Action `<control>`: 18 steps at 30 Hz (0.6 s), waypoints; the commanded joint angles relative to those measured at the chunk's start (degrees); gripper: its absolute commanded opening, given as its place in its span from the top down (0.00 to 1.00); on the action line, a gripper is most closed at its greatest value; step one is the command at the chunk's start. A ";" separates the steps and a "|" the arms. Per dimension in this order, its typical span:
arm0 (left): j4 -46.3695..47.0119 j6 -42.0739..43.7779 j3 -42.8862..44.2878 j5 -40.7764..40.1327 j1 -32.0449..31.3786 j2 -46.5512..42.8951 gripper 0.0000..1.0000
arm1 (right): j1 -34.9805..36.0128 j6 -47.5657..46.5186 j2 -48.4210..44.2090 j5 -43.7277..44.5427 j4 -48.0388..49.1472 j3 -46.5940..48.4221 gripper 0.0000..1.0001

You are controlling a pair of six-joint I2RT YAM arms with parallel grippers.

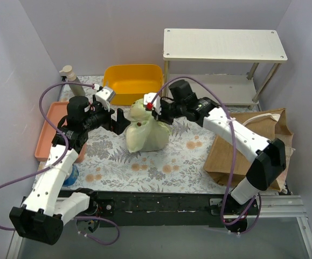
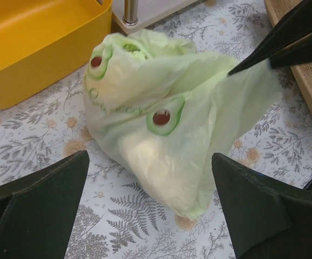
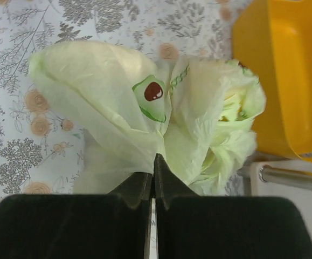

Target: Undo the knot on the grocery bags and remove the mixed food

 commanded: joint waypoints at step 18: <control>-2.74 -2.95 -1.94 0.53 0.25 2.43 0.02 | -5.26 14.64 -1.12 2.71 -9.95 8.84 0.07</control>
